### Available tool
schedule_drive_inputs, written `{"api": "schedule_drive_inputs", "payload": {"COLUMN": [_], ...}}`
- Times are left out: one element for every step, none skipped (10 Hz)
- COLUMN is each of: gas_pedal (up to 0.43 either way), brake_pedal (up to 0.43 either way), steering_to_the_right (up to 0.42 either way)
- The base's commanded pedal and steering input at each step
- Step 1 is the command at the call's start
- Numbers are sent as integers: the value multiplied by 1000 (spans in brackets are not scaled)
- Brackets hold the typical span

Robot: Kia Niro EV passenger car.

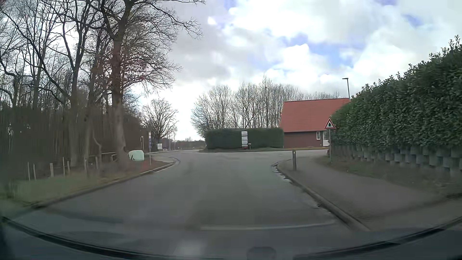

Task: Follow the waypoints while adhering to traffic rules and regulations

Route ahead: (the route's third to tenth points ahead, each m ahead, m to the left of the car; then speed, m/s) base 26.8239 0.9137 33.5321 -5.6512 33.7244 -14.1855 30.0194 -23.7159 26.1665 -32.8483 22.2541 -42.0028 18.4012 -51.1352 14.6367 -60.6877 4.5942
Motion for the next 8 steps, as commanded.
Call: {"api": "schedule_drive_inputs", "payload": {"gas_pedal": [98,98,98,98,98,98,87,87], "brake_pedal": [0,0,0,0,0,0,0,0], "steering_to_the_right": [-6,-6,-6,-6,-6,-6,-6,-6]}}
